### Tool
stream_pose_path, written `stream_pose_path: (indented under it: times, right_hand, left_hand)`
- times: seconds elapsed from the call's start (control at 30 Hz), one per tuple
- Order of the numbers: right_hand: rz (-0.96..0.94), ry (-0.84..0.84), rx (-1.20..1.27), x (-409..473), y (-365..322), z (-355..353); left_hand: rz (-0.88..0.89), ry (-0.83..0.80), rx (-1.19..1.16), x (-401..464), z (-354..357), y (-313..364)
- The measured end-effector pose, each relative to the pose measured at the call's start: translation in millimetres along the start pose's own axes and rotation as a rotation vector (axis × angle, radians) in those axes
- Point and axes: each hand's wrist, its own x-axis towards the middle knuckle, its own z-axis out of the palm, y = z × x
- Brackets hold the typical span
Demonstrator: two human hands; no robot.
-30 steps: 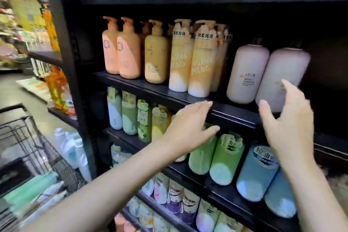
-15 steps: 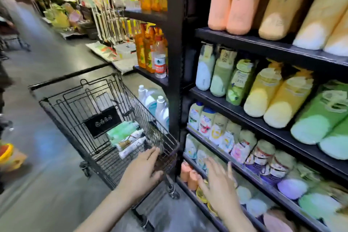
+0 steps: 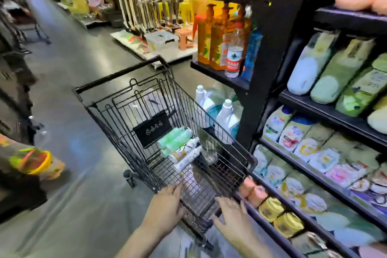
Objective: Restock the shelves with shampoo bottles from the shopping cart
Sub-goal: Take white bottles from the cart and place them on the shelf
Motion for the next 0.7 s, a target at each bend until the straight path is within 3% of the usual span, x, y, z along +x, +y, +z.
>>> stream_pose_path:
  times: [0.37, 0.7]
  right_hand:
    - [0.138, -0.150, 0.111, 134.1, -33.2, 6.9]
    - [0.258, -0.247, 0.099, 211.4, -66.9, 18.8]
  left_hand:
    - [-0.013, -0.083, 0.050, 99.7, -40.6, -96.2]
    - [0.091, -0.291, 0.110, 212.1, -32.8, -157.1]
